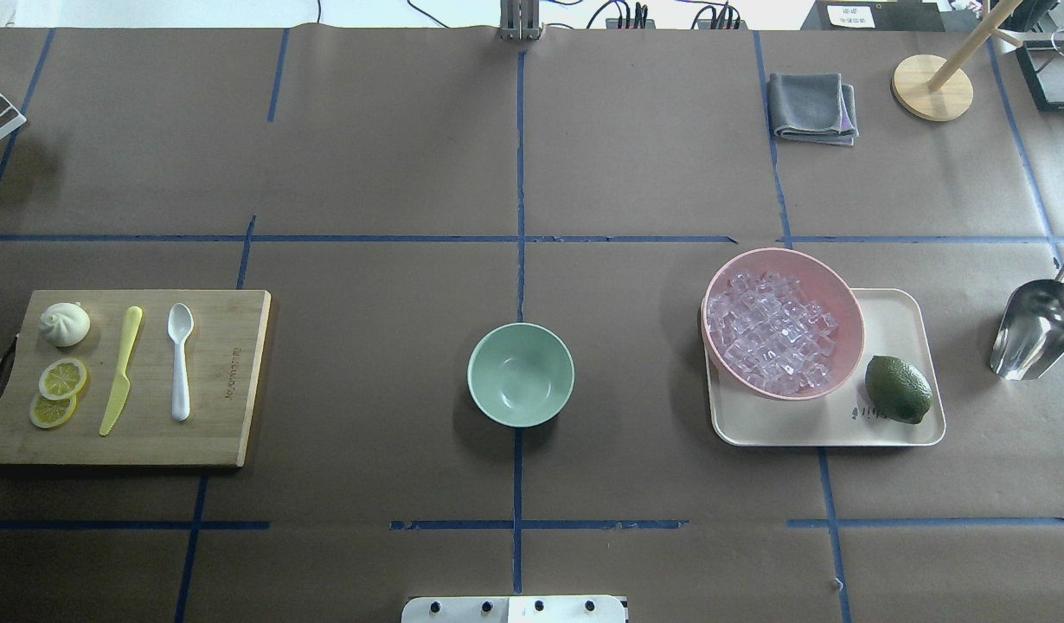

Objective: Put spoon and ice into bowl

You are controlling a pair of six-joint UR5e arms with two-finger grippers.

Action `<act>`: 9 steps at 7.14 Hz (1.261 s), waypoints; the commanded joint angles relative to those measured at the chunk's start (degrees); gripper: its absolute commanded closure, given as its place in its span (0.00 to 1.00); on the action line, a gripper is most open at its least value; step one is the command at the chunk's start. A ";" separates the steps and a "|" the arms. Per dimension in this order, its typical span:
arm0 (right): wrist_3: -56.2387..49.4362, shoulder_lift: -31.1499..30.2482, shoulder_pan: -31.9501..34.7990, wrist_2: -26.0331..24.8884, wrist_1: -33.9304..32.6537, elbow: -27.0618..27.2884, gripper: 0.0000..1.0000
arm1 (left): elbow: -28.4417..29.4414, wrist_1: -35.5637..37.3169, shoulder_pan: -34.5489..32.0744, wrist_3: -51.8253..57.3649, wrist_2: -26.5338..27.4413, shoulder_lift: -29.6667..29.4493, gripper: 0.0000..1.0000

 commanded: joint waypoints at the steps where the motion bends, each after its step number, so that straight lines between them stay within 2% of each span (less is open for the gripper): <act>1: -0.01 -0.26 0.00 0.01 0.18 0.32 0.00 | 0.00 -0.09 0.08 0.00 0.00 0.00 0.00; 5: -0.01 -0.27 0.00 0.10 0.18 0.23 0.00 | -0.43 -0.27 0.08 0.00 0.00 0.00 0.00; 9: 0.08 0.79 0.00 0.28 0.18 1.54 0.00 | -4.30 -0.35 0.87 -0.53 -0.79 -0.71 0.00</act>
